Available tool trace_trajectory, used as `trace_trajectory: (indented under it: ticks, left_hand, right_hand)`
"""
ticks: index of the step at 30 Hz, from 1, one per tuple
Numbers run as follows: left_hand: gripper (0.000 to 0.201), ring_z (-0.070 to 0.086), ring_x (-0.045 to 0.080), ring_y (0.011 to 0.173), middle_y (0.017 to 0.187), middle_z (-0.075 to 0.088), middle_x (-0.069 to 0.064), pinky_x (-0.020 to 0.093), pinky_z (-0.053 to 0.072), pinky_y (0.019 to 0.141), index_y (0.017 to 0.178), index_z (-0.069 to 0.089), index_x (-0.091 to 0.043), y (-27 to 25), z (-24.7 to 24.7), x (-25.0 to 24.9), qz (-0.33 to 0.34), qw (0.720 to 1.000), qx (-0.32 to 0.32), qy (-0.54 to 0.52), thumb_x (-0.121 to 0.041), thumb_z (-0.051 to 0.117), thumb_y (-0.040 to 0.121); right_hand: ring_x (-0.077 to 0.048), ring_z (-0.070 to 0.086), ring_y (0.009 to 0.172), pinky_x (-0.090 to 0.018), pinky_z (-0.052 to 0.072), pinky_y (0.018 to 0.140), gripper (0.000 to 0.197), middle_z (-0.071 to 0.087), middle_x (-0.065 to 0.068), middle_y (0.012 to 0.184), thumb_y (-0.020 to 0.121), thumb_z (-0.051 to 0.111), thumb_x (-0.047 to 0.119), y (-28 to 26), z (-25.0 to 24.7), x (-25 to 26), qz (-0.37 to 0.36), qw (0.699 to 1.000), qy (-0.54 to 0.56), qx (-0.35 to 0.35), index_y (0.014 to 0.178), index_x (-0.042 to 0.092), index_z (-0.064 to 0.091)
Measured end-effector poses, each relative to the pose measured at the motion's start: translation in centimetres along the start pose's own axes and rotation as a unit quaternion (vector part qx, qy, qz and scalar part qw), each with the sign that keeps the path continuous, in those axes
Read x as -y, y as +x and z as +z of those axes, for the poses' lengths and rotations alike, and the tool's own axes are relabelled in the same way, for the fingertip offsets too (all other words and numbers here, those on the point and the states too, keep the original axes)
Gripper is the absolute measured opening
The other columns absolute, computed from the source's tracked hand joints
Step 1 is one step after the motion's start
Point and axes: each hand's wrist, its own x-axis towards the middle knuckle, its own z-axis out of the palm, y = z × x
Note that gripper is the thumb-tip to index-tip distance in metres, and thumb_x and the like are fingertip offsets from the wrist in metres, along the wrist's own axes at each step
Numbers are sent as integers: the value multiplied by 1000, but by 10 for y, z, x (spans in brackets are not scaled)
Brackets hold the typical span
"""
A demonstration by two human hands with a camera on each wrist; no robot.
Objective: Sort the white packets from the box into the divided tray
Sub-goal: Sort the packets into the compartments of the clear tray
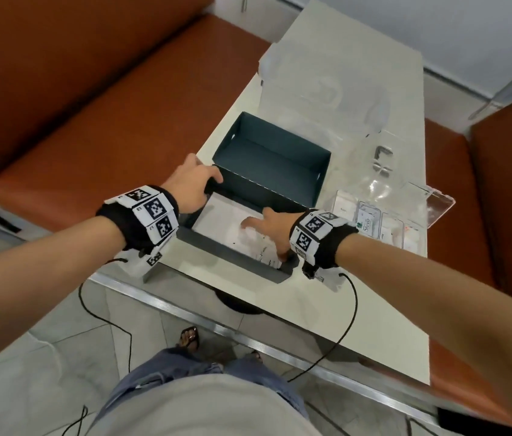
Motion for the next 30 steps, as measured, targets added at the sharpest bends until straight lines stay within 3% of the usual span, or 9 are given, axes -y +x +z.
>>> trace_trajectory:
  ticks: [2, 5, 8, 12, 16, 18, 24, 27, 30]
  left_hand:
    - [44, 52, 32, 107, 127, 46, 13, 34, 47, 84, 124, 61, -19, -1, -1, 8, -2, 1000, 17, -7, 7, 54, 89]
    - [40, 58, 33, 103, 126, 55, 12, 33, 48, 75, 119, 64, -20, -2, -2, 15, -9, 999, 20, -24, 5, 52, 91]
    - [40, 60, 33, 99, 126, 54, 12, 31, 47, 68, 119, 64, -21, -2, -2, 15, -21, 999, 20, -27, 4, 52, 91]
    - [40, 60, 32, 95, 128, 52, 13, 29, 46, 66, 120, 64, -21, -1, -4, 15, -29, 999, 29, -27, 3, 51, 91]
    - [40, 55, 27, 89, 129, 53, 12, 28, 44, 64, 121, 64, -20, -1, -6, 15, -19, 999, 35, -20, 4, 51, 91]
    - [41, 57, 30, 94, 130, 53, 13, 29, 45, 66, 120, 64, -20, -1, -8, 14, -19, 999, 39, -15, 4, 50, 91]
    - [40, 56, 29, 95, 131, 51, 13, 27, 44, 66, 120, 64, -19, -3, -7, 13, -13, 999, 41, -1, 6, 50, 91]
    - [41, 56, 29, 93, 131, 50, 13, 26, 44, 64, 119, 65, -21, -3, -6, 13, -12, 999, 42, 8, 5, 49, 92]
    - [41, 55, 27, 89, 128, 53, 12, 26, 44, 63, 118, 65, -22, -3, -4, 14, -3, 999, 40, 15, 5, 48, 92]
  right_hand:
    - [-26, 61, 67, -31, 49, 44, 110, 29, -13, 134, 61, 85, 9, 3, 6, 0, 7, 1000, -15, 8, 134, 47, 12]
    - [-29, 62, 72, -42, 58, 62, 108, 36, -9, 120, 58, 89, 19, 2, 10, 6, 23, 1000, -10, 17, 128, 45, 11]
    - [-28, 60, 81, -42, 56, 74, 91, 47, -12, 116, 75, 77, 13, 5, 16, 11, 22, 999, 25, 24, 137, 27, 13]
    - [-23, 55, 77, -38, 54, 72, 61, 54, -14, 111, 83, 69, 10, 6, 18, 15, 14, 998, 53, 10, 129, 13, 29]
    - [-27, 54, 104, -33, 46, 82, 57, 52, -13, 121, 82, 74, 22, 5, 12, 17, -2, 1000, 29, -5, 132, 12, 47]
    - [-27, 51, 107, -32, 44, 83, 57, 48, -12, 120, 80, 75, 27, 4, 10, 16, -11, 999, 21, -23, 131, 13, 53]
    - [-30, 60, 85, -38, 53, 77, 36, 65, -14, 89, 80, 72, 34, -8, 5, 13, -32, 989, 127, -63, 104, 7, 69]
    - [-23, 51, 71, -33, 42, 64, 32, 52, -9, 71, 81, 70, 32, -11, 4, 12, -23, 983, 159, -94, 96, 4, 69]
    - [-21, 49, 70, -31, 39, 63, 29, 50, -10, 70, 81, 71, 30, -15, -1, 7, -6, 974, 191, -119, 93, 3, 70]
